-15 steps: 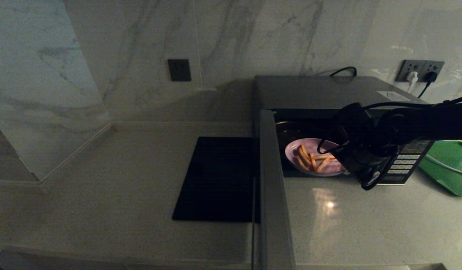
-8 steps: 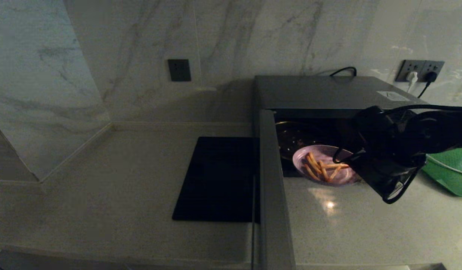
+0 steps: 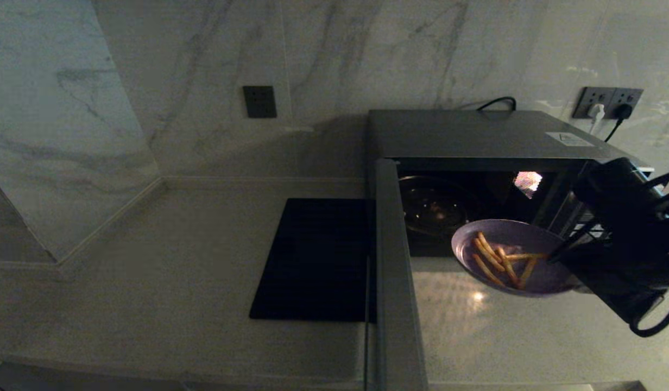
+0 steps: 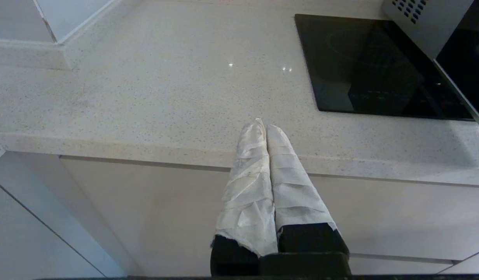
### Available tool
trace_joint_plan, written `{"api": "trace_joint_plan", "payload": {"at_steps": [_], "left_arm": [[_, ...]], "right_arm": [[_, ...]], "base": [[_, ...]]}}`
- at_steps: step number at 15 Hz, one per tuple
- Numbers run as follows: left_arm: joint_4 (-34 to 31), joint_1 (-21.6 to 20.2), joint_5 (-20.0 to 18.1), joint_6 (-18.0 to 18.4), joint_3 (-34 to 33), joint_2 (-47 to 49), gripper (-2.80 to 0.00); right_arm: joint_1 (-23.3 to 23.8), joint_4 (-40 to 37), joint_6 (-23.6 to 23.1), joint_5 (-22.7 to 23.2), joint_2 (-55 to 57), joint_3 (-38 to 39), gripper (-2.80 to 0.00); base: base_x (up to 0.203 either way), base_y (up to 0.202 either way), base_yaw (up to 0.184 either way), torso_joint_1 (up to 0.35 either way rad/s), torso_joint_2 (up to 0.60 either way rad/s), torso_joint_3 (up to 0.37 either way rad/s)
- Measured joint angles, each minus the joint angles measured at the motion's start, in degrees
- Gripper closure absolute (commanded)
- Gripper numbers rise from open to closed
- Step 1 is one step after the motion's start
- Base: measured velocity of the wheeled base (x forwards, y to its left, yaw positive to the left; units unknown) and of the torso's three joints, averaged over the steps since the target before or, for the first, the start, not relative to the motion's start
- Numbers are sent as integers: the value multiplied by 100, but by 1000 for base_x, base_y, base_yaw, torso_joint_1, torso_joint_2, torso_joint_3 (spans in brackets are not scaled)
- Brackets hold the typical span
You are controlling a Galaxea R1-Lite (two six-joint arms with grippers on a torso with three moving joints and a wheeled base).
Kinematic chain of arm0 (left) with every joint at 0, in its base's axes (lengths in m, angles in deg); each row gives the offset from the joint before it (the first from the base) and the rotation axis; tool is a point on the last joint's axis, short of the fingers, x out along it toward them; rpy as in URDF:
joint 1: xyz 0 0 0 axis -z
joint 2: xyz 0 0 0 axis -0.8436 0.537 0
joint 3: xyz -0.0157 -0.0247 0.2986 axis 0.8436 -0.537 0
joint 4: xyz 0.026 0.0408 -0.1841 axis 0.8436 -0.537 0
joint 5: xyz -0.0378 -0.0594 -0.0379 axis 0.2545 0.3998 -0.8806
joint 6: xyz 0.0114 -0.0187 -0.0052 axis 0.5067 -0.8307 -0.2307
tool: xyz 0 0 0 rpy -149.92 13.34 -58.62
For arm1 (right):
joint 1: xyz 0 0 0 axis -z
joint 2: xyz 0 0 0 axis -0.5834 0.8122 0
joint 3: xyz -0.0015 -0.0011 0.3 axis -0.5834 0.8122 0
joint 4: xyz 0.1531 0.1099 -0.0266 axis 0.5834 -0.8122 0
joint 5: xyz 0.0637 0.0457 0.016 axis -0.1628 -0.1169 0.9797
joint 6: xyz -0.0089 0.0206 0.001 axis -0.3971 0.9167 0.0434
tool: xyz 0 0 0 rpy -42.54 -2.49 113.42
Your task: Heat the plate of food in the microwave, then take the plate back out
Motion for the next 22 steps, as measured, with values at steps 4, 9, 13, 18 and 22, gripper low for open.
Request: {"api": "trace_joint_plan", "payload": {"at_steps": [4,9,13,18,22], "left_arm": [[-2,0,3,-3,0,0,0],[0,0,0,0,0,0,0],[0,0,-1,0,0,0,0],[0,0,2,-1,0,0,0],[0,0,-1,-1,0,0,0]], "right_arm": [[133,-207,-3,-453,-761,533,0],[808,-172,-99,-795,-1121,869,0],[2009,362,-556,-801,-1130,983,0],[3671,1870,-1364,-795,-714,1474,0],[4687,3608,-1949,-665,-6,2244,0]], "base": [[0,0,0,0,0,0],[0,0,0,0,0,0],[0,0,0,0,0,0],[0,0,0,0,0,0],[0,0,0,0,0,0]]}}
